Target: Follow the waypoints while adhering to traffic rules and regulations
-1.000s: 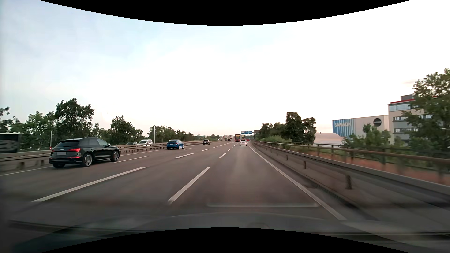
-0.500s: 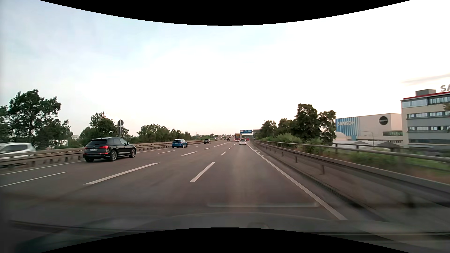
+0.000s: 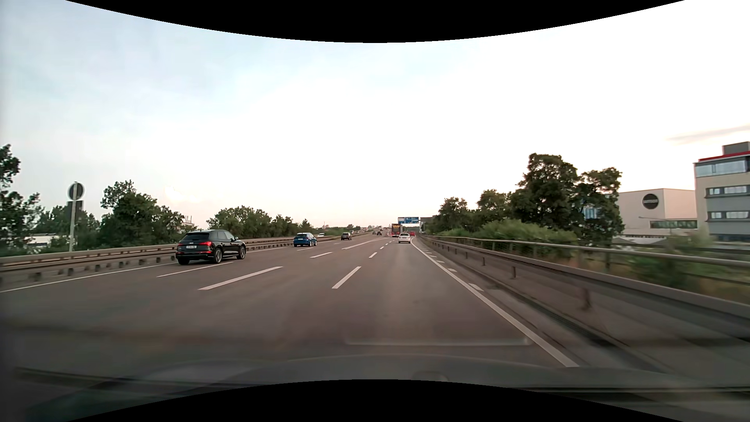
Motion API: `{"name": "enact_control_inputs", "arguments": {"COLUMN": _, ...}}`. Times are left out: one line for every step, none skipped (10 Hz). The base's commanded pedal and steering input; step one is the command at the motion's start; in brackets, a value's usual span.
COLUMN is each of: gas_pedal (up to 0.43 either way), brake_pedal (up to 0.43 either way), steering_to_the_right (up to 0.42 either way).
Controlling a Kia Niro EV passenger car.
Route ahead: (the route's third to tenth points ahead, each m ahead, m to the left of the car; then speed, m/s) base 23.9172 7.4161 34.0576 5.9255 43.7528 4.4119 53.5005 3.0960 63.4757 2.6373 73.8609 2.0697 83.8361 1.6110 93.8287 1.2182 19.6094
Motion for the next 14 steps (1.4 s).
{"name": "enact_control_inputs", "arguments": {"gas_pedal": 0.000, "brake_pedal": 0.000, "steering_to_the_right": 0.000}}
{"name": "enact_control_inputs", "arguments": {"gas_pedal": 0.000, "brake_pedal": 0.000, "steering_to_the_right": 0.000}}
{"name": "enact_control_inputs", "arguments": {"gas_pedal": 0.000, "brake_pedal": 0.000, "steering_to_the_right": 0.000}}
{"name": "enact_control_inputs", "arguments": {"gas_pedal": 0.000, "brake_pedal": 0.000, "steering_to_the_right": 0.000}}
{"name": "enact_control_inputs", "arguments": {"gas_pedal": 0.000, "brake_pedal": 0.000, "steering_to_the_right": 0.000}}
{"name": "enact_control_inputs", "arguments": {"gas_pedal": 0.000, "brake_pedal": 0.000, "steering_to_the_right": 0.000}}
{"name": "enact_control_inputs", "arguments": {"gas_pedal": 0.000, "brake_pedal": 0.000, "steering_to_the_right": 0.000}}
{"name": "enact_control_inputs", "arguments": {"gas_pedal": 0.000, "brake_pedal": 0.000, "steering_to_the_right": 0.000}}
{"name": "enact_control_inputs", "arguments": {"gas_pedal": 0.000, "brake_pedal": 0.000, "steering_to_the_right": 0.000}}
{"name": "enact_control_inputs", "arguments": {"gas_pedal": 0.000, "brake_pedal": 0.000, "steering_to_the_right": 0.000}}
{"name": "enact_control_inputs", "arguments": {"gas_pedal": 0.000, "brake_pedal": 0.000, "steering_to_the_right": 0.000}}
{"name": "enact_control_inputs", "arguments": {"gas_pedal": 0.000, "brake_pedal": 0.000, "steering_to_the_right": 0.000}}
{"name": "enact_control_inputs", "arguments": {"gas_pedal": 0.000, "brake_pedal": 0.000, "steering_to_the_right": 0.000}}
{"name": "enact_control_inputs", "arguments": {"gas_pedal": 0.000, "brake_pedal": 0.000, "steering_to_the_right": 0.000}}
